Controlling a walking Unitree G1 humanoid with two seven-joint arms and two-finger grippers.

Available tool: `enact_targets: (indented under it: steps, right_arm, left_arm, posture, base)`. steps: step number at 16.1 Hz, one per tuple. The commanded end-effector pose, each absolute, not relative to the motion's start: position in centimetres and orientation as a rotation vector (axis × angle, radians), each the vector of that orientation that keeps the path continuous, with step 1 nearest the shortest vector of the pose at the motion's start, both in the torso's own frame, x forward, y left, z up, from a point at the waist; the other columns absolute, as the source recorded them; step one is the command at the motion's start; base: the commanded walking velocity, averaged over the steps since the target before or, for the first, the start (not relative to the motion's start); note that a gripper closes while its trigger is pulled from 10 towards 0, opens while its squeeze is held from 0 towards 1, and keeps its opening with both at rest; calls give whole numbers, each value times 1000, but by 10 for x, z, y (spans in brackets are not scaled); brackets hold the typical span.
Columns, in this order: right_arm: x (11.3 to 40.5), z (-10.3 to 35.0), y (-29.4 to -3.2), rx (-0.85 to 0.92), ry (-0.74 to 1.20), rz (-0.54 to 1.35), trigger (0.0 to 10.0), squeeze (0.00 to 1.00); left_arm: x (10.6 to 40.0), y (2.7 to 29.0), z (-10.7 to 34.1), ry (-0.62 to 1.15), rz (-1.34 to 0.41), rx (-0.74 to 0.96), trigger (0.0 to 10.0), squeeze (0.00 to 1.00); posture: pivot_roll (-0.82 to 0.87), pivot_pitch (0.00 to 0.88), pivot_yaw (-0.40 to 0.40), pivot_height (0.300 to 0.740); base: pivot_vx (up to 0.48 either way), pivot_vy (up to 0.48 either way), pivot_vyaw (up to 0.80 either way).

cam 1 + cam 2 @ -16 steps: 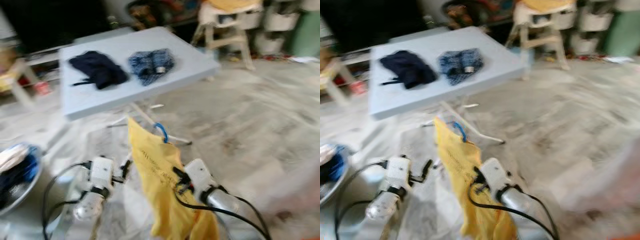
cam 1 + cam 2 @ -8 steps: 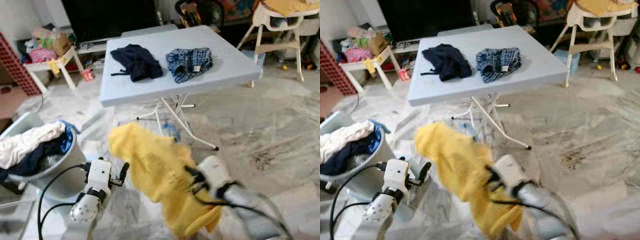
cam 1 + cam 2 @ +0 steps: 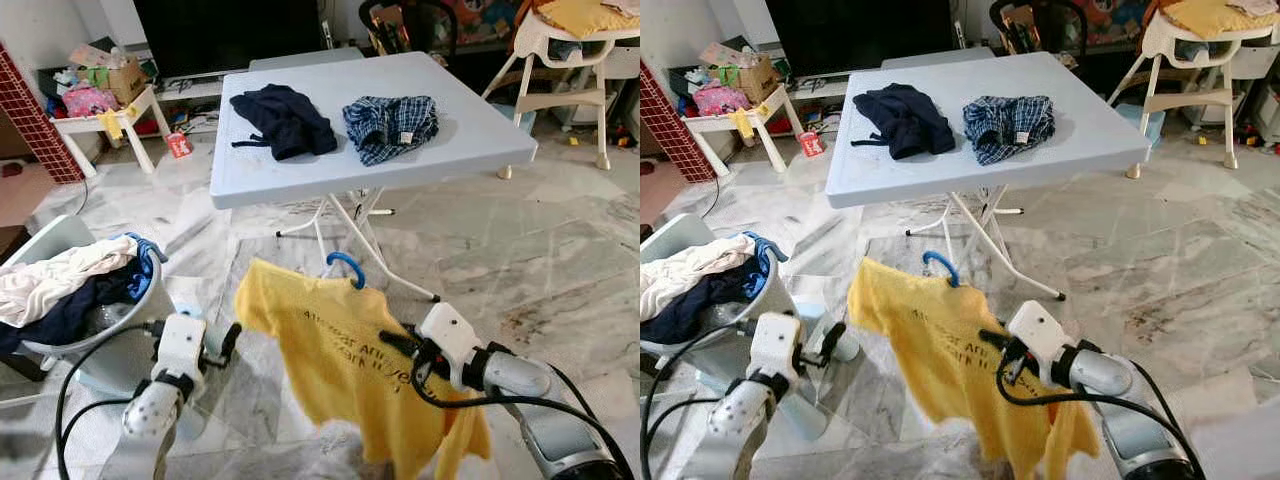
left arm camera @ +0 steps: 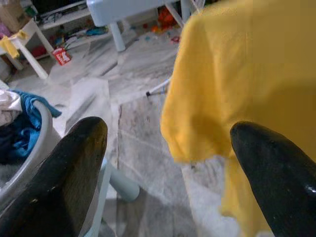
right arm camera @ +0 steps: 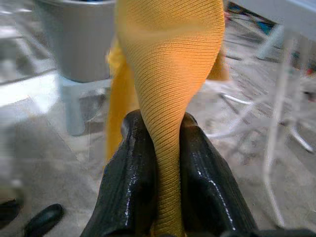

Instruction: Hang hanger

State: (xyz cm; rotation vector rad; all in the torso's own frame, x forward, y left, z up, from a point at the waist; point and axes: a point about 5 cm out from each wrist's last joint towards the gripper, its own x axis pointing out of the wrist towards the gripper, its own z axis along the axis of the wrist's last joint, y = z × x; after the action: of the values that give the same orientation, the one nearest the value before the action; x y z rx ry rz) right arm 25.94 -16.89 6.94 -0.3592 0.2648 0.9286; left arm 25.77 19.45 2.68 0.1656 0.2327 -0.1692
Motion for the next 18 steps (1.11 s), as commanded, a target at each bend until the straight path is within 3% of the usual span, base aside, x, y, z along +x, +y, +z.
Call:
enact_targets:
  steps: [1,7,10,14,18]
  right_arm:
    - [259,78,-160,-361,218,1007,10000,0]
    - [261,102,-199,-312,324,1176,10000,0]
    - [266,123,-205,-262,314,1245,10000,0]
    - [251,138,-212,-247,369,1383,10000,0]
    - [243,143,-217,-227,405,1435,10000,0]
  left_arm:
    - [257,198,27,238,-172,164,10000,0]
    - [242,207,10,332,-272,167,10000,0]
    - [239,210,6,351,-287,169,10000,0]
    - [248,207,9,310,-347,125,10000,0]
    - [256,191,13,300,-462,82,10000,0]
  posture:
    - [-134,0,104,740]
    - [-129,0,123,740]
    - [-136,0,123,740]
    - [-148,0,111,740]
    - [-161,0,117,740]
  base:
    - [0,0,550]
    - [0,0,96]
    - [0,0,0]
    - [0,0,0]
    - [0,0,0]
